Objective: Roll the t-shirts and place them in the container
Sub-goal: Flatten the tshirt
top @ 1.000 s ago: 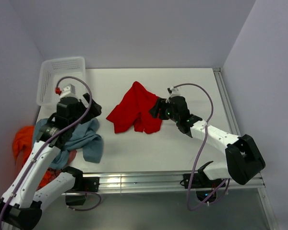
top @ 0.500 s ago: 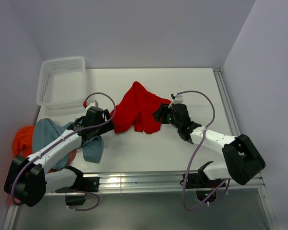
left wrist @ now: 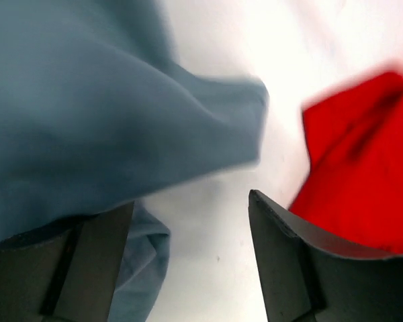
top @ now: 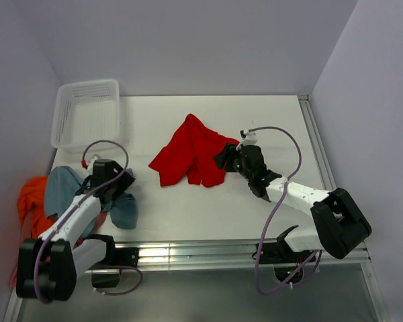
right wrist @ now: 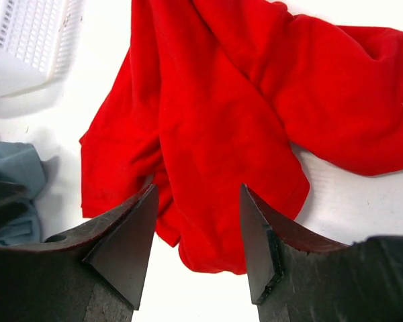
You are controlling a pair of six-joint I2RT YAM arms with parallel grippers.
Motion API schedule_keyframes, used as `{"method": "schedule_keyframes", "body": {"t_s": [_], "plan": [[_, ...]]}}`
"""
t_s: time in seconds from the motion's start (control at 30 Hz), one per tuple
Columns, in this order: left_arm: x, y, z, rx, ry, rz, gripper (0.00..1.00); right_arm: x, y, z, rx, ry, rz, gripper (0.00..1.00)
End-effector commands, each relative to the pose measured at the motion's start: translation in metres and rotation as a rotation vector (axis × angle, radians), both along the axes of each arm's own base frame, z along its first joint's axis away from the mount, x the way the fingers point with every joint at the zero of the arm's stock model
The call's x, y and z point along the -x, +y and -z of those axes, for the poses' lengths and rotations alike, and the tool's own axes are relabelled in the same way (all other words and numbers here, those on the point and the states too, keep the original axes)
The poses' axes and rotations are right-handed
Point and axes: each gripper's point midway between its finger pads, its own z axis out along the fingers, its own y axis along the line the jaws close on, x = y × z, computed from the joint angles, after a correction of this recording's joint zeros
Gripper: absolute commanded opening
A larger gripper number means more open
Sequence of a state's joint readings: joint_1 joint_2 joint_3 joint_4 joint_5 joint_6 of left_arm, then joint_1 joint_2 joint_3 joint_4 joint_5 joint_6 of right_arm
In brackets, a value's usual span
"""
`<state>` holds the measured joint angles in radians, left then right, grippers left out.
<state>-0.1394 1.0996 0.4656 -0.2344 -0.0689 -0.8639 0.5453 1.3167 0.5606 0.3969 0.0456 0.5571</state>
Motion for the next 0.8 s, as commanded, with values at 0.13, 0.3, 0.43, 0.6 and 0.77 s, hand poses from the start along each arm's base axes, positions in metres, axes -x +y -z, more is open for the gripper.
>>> {"method": "schedule_keyframes", "body": {"t_s": [0.13, 0.3, 0.43, 0.6, 0.77], "plan": [[0.041, 0.103, -0.047, -0.118, -0.149, -0.617, 0.71, -0.005, 0.000, -0.008, -0.007, -0.027, 0.024, 0.59], [0.038, 0.111, -0.105, -0.083, -0.445, -0.634, 0.79, -0.005, 0.003, -0.002, 0.005, -0.007, 0.010, 0.59], [0.010, 0.076, -0.137, -0.070, -0.524, -0.347, 0.89, -0.008, 0.005, 0.005, 0.017, 0.021, 0.012, 0.59], [-0.017, 0.037, -0.139, -0.019, -0.458, -0.126, 0.90, -0.013, -0.005, 0.022, 0.065, 0.083, 0.086, 0.58], [-0.025, -0.006, -0.140, -0.059, -0.460, -0.053, 0.91, -0.015, -0.009, 0.034, 0.089, 0.132, 0.125, 0.57]]}}
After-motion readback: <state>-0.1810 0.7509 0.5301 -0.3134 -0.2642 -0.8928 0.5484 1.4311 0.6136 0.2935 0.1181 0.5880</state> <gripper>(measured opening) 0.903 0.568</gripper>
